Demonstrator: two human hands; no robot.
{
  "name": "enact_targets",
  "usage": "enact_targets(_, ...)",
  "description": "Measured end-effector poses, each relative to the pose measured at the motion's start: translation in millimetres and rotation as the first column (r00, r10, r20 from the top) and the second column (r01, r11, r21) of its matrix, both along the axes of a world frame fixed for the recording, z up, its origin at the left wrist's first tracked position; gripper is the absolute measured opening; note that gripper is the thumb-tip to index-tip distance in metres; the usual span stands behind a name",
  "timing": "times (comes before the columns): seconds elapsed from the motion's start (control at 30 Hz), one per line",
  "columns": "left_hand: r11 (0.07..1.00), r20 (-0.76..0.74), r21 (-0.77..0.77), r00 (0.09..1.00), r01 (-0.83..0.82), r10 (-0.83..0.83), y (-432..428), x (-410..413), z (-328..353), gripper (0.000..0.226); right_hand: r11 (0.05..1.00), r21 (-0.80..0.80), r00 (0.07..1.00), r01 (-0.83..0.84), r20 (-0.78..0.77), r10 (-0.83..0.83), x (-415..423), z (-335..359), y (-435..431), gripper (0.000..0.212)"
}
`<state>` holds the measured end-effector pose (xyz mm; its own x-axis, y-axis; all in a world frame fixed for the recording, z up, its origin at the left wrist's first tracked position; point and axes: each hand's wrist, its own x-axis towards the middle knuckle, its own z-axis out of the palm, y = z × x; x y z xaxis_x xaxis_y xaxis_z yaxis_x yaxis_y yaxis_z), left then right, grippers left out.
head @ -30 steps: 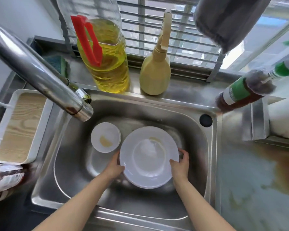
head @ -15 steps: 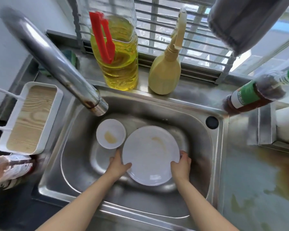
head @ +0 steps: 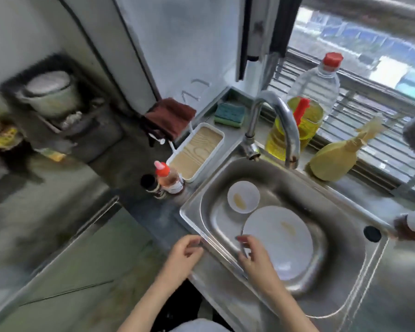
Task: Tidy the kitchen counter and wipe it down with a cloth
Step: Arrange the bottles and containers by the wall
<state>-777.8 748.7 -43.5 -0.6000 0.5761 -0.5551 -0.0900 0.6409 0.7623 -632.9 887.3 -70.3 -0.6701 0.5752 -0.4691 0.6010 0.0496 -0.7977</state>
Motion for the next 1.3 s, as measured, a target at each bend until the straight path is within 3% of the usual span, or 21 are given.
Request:
enact_targets(0.2, 0.932, -0.127, 0.097, 0.924, -0.349, 0.360, -57, -51, 9, 0.040, 0.996, 0.066, 0.992, -0.067, -0.098, 0.074, -87, 23, -36, 0.032)
enact_targets(0.33, 0.943, -0.184, 0.143, 0.928, -0.302, 0.325, -49, -106, 8, 0.072, 0.978, 0.210, 0.984, 0.006, -0.175, 0.032, -147, 37, -42, 0.046)
enact_targets(0.47, 0.981, -0.273, 0.152, 0.949, -0.121, 0.160, -37, -151, 7, 0.083, 0.965, 0.233, 0.971, 0.121, -0.231, -0.066, -186, 46, -46, 0.064)
enact_targets(0.7, 0.979, -0.325, 0.137, 0.940, 0.153, -0.102, -11, -198, -12, 0.074, 0.957, 0.199, 0.961, 0.209, -0.225, -0.163, -231, 37, -47, 0.083)
enact_targets(0.87, 0.968, -0.393, 0.147, 0.910, 0.202, -0.131, -6, -201, -13, 0.043, 0.950, 0.184, 0.959, 0.254, -0.173, -0.224, -238, 23, -50, 0.070)
enact_targets(1.03, 0.970, -0.358, 0.234, 0.934, 0.073, 0.016, -14, -202, -11, 0.038, 0.943, 0.213, 0.953, 0.256, -0.222, -0.208, -235, 26, -50, 0.051)
enact_targets(1.17, 0.928, -0.211, 0.354, 0.957, -0.116, 0.200, -41, -203, 6, 0.037, 0.962, 0.168, 0.944, 0.216, -0.287, -0.161, -235, 37, -54, 0.053)
enact_targets(1.3, 0.901, -0.203, 0.346, 0.917, -0.262, 0.345, -84, -204, 24, 0.037, 0.992, 0.124, 0.952, 0.038, -0.307, 0.002, -250, 44, -64, 0.057)
